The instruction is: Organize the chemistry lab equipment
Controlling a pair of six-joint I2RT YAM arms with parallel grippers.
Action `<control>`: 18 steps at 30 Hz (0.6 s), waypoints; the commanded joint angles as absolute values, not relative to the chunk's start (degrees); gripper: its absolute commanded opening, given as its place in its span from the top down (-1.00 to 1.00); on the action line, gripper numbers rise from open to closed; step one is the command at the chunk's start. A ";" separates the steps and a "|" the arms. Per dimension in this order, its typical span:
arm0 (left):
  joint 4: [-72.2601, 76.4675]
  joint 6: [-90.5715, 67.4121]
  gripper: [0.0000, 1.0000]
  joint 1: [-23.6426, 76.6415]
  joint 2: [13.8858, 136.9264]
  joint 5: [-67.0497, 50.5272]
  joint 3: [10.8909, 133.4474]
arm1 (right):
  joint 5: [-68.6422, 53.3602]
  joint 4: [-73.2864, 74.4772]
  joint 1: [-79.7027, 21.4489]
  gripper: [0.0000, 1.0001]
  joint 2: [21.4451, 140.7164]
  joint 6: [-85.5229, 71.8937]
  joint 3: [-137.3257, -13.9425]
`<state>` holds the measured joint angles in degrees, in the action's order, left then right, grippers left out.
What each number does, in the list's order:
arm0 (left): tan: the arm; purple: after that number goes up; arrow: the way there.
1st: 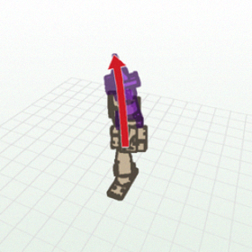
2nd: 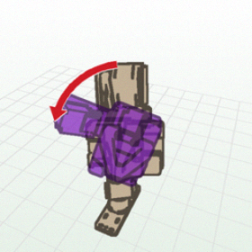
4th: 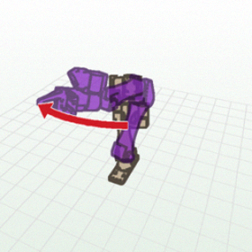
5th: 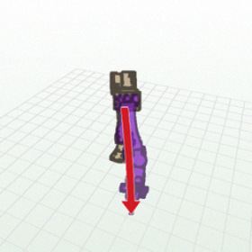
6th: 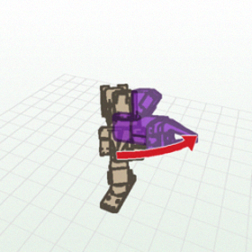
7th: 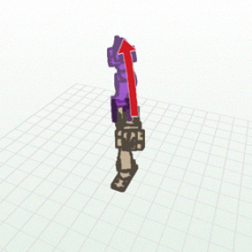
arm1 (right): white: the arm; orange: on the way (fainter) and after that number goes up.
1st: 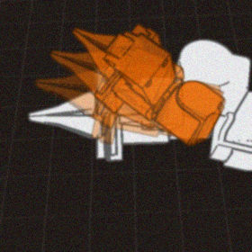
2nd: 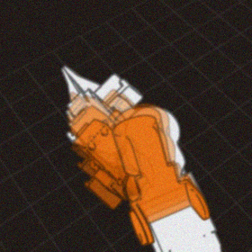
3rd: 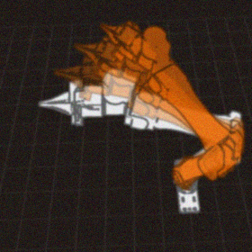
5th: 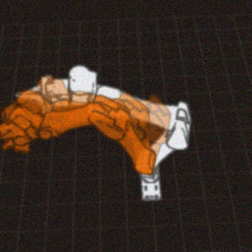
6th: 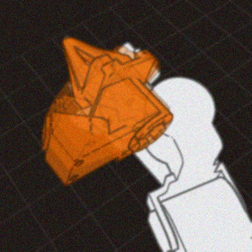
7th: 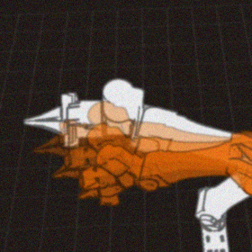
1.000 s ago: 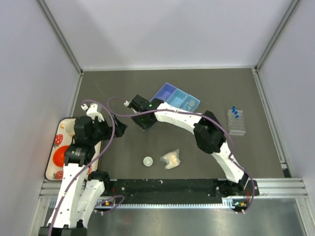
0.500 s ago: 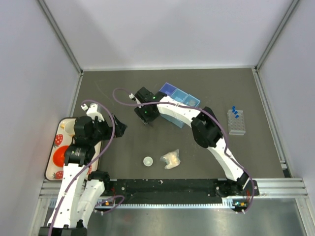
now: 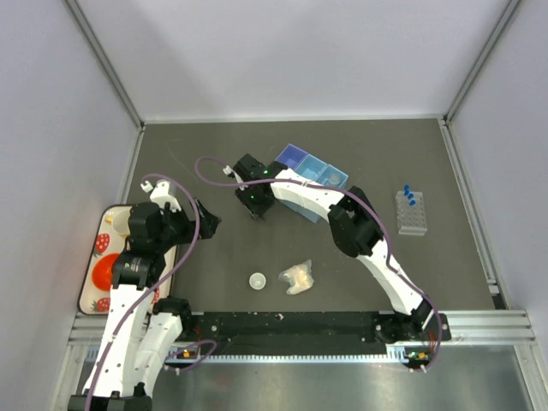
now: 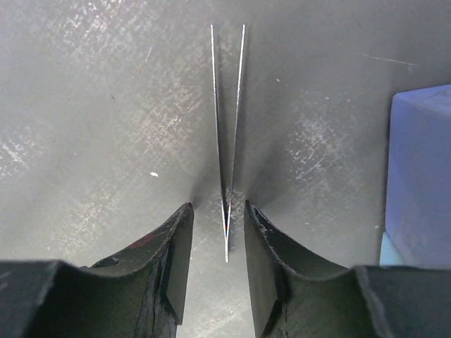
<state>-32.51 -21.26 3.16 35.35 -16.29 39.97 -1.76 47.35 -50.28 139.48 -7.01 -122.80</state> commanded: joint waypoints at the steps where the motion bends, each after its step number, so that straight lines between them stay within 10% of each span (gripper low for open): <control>1: -29.27 -20.74 -0.96 2.81 34.89 -17.23 39.73 | -0.18 46.93 -50.63 0.33 140.97 -5.54 -125.16; 7: -29.27 -20.74 -0.96 2.81 34.80 -17.23 39.73 | 2.19 46.85 -50.63 1.00 141.50 -5.36 -124.10; 18: -29.18 -20.74 -0.96 2.72 34.54 -17.23 39.64 | 1.76 46.85 -52.03 1.00 135.63 -5.89 -122.44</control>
<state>-32.51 -21.26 3.09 35.35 -16.95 39.97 2.59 47.29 -51.00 139.65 -5.58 -122.76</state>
